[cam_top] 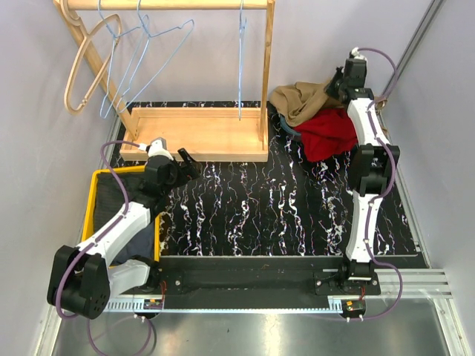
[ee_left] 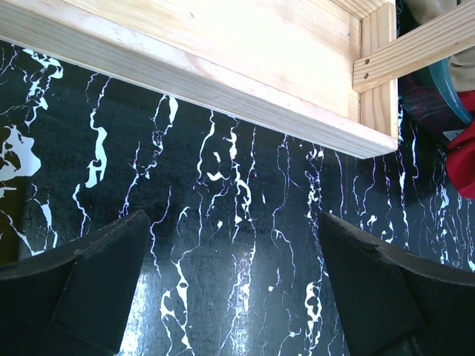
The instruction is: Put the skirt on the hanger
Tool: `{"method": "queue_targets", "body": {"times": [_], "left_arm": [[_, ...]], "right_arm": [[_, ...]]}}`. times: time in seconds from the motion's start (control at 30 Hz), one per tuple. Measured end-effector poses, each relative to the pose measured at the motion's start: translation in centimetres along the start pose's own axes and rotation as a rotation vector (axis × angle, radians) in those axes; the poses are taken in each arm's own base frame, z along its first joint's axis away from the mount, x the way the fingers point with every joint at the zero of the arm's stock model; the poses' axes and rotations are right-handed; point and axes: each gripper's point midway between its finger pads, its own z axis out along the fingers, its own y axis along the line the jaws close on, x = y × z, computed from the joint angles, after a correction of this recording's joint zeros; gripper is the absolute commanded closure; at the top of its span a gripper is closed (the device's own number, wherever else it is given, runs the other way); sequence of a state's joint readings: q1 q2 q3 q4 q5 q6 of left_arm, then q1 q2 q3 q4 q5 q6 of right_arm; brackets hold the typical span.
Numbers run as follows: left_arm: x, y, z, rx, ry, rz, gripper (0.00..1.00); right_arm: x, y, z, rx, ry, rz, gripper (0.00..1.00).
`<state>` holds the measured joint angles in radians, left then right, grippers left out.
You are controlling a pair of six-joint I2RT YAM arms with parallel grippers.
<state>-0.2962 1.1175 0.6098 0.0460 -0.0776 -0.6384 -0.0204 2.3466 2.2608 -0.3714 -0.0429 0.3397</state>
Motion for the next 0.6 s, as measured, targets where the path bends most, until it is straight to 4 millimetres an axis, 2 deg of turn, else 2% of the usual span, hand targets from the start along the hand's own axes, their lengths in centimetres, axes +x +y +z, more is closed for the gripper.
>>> {"method": "queue_targets", "body": {"times": [0.13,0.23,0.37,0.43,0.6], "left_arm": [[-0.1,-0.1,0.0,0.002,-0.003,-0.002,0.01],[-0.2,-0.2,-0.1,0.006,-0.006,-0.004,0.01],[-0.4,-0.3,-0.3,0.013,-0.015,-0.005,0.01],[-0.7,-0.5,-0.5,0.017,-0.022,-0.006,0.01],[-1.1,-0.8,-0.8,0.027,-0.035,-0.011,0.01]], "right_arm": [[-5.6,2.6,-2.2,-0.054,-0.113,0.011,1.00],[-11.1,5.2,-5.1,-0.115,-0.243,0.021,1.00],[-16.3,8.2,-8.9,-0.206,-0.380,0.024,1.00],[-18.1,9.4,-10.7,-0.252,-0.431,0.018,1.00],[-20.7,11.8,-15.3,-0.343,-0.491,-0.007,1.00]]}}
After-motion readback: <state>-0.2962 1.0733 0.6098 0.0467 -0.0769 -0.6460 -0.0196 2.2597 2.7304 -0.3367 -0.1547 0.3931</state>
